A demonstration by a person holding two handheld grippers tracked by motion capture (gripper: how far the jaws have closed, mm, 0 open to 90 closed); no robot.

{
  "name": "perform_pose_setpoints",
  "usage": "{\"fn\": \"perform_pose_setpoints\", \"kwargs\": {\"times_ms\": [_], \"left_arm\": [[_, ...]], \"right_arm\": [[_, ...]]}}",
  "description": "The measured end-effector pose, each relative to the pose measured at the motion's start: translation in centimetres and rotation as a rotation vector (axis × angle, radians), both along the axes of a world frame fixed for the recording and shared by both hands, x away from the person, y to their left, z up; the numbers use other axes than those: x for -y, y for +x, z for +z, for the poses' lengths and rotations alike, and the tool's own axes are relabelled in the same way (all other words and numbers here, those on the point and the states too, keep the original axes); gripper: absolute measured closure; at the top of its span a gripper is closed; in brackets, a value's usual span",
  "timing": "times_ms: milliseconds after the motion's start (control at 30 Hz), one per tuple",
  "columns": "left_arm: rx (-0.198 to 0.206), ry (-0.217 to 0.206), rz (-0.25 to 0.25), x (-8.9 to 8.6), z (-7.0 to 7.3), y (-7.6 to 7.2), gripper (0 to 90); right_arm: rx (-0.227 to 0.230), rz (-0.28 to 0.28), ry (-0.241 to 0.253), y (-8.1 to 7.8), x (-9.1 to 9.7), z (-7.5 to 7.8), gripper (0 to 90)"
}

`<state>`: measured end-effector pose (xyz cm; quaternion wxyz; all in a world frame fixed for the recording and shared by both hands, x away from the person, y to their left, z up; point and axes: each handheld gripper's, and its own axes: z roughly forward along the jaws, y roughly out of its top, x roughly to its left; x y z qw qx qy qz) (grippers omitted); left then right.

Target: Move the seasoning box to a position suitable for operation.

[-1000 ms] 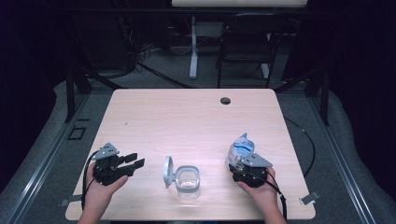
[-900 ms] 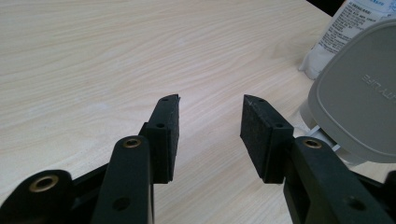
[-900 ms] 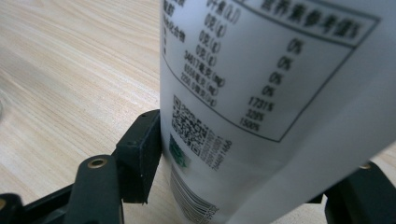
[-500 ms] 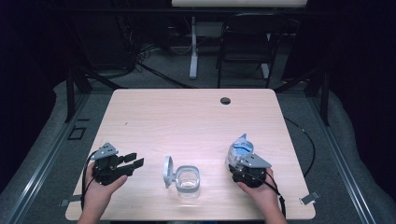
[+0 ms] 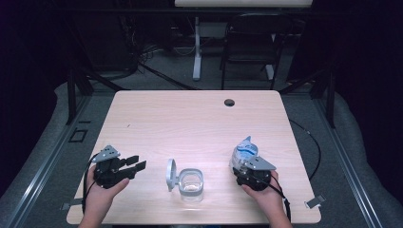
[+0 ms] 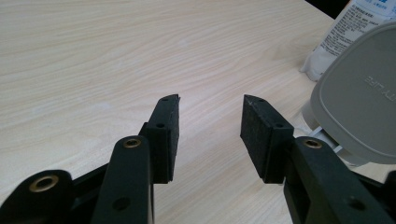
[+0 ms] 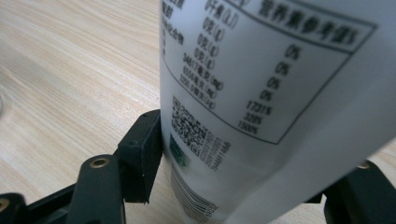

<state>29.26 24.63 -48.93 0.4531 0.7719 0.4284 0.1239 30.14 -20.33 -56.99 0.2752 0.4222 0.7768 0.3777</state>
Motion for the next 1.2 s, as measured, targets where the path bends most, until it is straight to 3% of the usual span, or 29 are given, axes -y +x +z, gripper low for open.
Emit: {"fn": "perform_pose_setpoints", "kwargs": {"times_ms": [767,1200], "left_arm": [[-0.011,0.006,-0.002,-0.18,-0.11,0.12,57.7],[-0.008,-0.004,0.006,-0.28,-0.17,0.17,57.7]], "right_arm": [[0.020,0.031,0.004,-0.19,0.15,-0.01,39.1],[0.044,0.047,-0.022,-0.24,-0.01,0.01,40.5]]}}
